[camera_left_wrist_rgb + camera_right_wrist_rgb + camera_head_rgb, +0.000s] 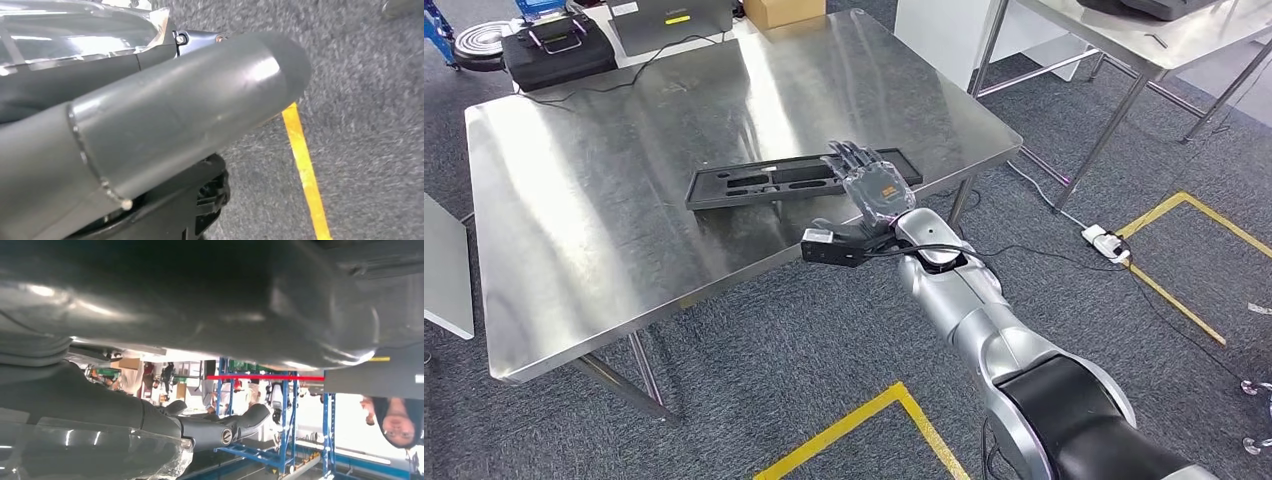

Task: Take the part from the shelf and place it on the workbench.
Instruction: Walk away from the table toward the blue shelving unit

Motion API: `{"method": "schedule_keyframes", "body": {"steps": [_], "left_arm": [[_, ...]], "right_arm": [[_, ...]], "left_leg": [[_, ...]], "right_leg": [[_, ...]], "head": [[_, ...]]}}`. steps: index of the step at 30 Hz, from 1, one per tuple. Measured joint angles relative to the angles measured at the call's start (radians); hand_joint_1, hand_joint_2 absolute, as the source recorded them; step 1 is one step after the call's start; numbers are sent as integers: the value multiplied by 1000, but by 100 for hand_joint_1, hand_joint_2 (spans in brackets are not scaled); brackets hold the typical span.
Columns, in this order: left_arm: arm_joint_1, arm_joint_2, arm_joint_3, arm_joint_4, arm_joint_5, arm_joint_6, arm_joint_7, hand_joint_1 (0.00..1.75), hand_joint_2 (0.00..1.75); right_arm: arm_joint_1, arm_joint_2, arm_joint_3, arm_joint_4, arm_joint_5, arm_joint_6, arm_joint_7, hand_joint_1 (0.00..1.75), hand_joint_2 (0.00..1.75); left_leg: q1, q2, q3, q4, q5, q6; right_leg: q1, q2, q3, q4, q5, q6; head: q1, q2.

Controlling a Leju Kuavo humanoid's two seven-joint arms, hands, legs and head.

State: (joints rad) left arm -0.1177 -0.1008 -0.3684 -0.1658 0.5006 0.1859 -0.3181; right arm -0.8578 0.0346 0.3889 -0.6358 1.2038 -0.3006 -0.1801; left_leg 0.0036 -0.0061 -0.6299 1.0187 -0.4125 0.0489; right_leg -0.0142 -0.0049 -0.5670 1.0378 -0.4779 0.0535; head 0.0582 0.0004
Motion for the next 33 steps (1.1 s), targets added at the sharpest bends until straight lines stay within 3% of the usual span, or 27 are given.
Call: {"method": "schedule_keyframes", "body": {"steps": [1,4,6,9,10,11,12,14,16,19,21,24,25,26,27,28,30,31,32,33], "left_arm": [[1,1,0,-1,2,-1,-6,0,0],[8,3,0,-2,9,-2,-22,0,0],[11,4,0,-2,12,-3,-27,0,0],[14,6,1,-2,13,-4,-29,0,0],[14,7,1,-2,13,-4,-29,0,0],[15,8,1,-2,13,-4,-29,0,0],[16,8,1,-2,14,-4,-30,0,0],[16,10,1,-2,17,-7,-34,0,0],[16,12,2,-3,19,-9,-40,0,0],[17,15,3,-4,20,-10,-45,0,0],[19,16,5,-4,22,-10,-46,0,0],[19,17,7,-4,29,-10,-47,0,0],[20,17,8,-4,30,-10,-47,0,0],[22,17,8,-4,31,-10,-47,0,0],[23,17,8,-4,31,-10,-47,0,0],[24,17,8,-4,31,-10,-47,0,0],[24,17,9,-5,31,-10,-47,0,0],[24,17,9,-5,32,-10,-47,0,0],[24,17,9,-5,32,-10,-47,0,0],[26,17,9,-5,33,-10,-47,0,0]], "right_arm": [[-7,5,0,3,2,2,1,0,0],[-16,22,-1,11,7,14,3,0,0],[-19,32,-2,13,8,16,3,0,0],[-23,44,-2,16,9,18,3,0,0],[-23,46,-2,18,9,19,3,0,0],[-22,47,-2,20,9,20,3,0,0],[-22,48,-3,21,9,21,3,0,0],[-23,52,-4,22,10,24,2,0,0],[-24,57,-6,22,20,25,4,0,0],[-25,65,-6,22,39,26,6,0,0],[-25,69,-6,21,45,25,6,0,0],[-19,71,-6,22,50,25,7,0,0],[-15,72,-6,22,51,25,7,0,0],[-11,73,-6,22,51,25,7,0,0],[-8,74,-6,22,51,25,7,0,0],[-8,75,-6,22,52,25,7,0,0],[-9,76,-6,22,52,25,7,0,0],[-9,77,-6,22,53,25,7,0,0],[-9,78,-6,22,53,25,7,0,0],[-8,81,-6,22,55,25,7,0,0]], "left_leg": [[-1,1,-4,0,4,-6],[1,3,-11,1,12,-24],[4,3,-27,40,-25,-35],[8,3,-93,217,-133,-51],[9,3,-105,262,-151,-55],[10,3,-101,272,-150,-57],[11,3,-77,243,-133,-57],[13,3,5,114,-84,-54],[11,3,56,20,-64,-46],[5,-4,55,1,-55,-25],[8,-10,52,-8,-42,-7],[9,-24,40,-11,-28,6],[9,-31,35,-10,-24,6],[9,-39,30,-10,-20,5],[9,-48,27,-10,-17,3],[9,-57,24,-10,-14,0],[7,-76,19,-8,-8,-8],[7,-84,14,-8,-5,-13],[7,-93,9,-8,-1,-20],[8,-102,4,-8,3,-27]], "right_leg": [[3,1,16,-30,5,-3],[3,1,12,-39,17,-19],[-4,-1,6,-44,29,-32],[-4,-5,-8,-44,42,-44],[-4,-6,-14,-43,46,-44],[-4,-6,-20,-42,50,-43],[-4,-6,-24,-41,53,-41],[-3,-6,-29,-38,57,-37],[2,-9,-36,-34,62,-31],[3,-15,-45,-35,70,-14],[1,-13,-62,-5,49,-11],[0,-5,-138,176,-39,-19],[-1,-4,-159,232,-59,-18],[-1,-3,-164,254,-66,-15],[-2,0,-148,234,-56,-9],[-3,7,-112,176,-36,-3],[-7,49,-30,31,2,1],[-8,66,-5,-14,11,-1],[-7,75,6,-33,13,-5],[-4,68,7,-34,15,-9]], "head": [[0,0],[0,0],[-2,0],[-5,0],[-5,0],[-5,0],[-5,0],[-5,0],[-4,0],[-4,0],[-3,0],[-1,0],[-1,0],[-1,0],[-1,0],[-1,0],[-2,0],[-2,0],[-2,0],[-2,0]]}}
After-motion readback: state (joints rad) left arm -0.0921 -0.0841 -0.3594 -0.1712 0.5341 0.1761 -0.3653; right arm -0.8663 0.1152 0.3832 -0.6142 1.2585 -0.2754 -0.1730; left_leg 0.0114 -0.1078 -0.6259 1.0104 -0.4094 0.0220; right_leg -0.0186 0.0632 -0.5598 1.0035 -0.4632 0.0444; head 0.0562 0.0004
